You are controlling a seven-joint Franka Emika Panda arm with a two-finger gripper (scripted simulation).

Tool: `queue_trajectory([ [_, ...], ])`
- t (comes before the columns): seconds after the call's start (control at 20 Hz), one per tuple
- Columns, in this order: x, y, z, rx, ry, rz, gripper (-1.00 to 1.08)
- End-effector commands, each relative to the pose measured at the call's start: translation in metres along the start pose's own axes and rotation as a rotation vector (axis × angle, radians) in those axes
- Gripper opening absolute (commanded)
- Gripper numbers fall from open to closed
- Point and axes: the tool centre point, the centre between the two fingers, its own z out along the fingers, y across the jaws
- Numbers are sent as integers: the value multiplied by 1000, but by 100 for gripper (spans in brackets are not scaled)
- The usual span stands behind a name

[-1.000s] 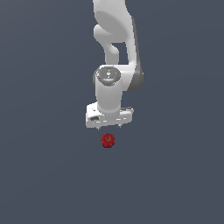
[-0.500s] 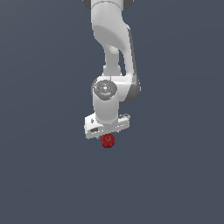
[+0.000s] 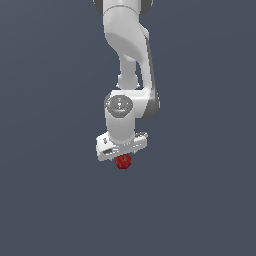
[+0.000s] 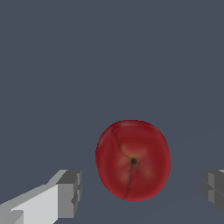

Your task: Pick up the object and move it to a goal position.

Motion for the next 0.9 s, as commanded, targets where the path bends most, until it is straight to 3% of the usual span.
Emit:
queue_trajectory([
  [0.0,0,0,7,0,-1,-1,100],
  [0.65,1,0,48,0,0,-5,100],
  [0.7,1,0,48,0,0,-5,-100],
  [0.85,1,0,48,0,0,-5,-100],
])
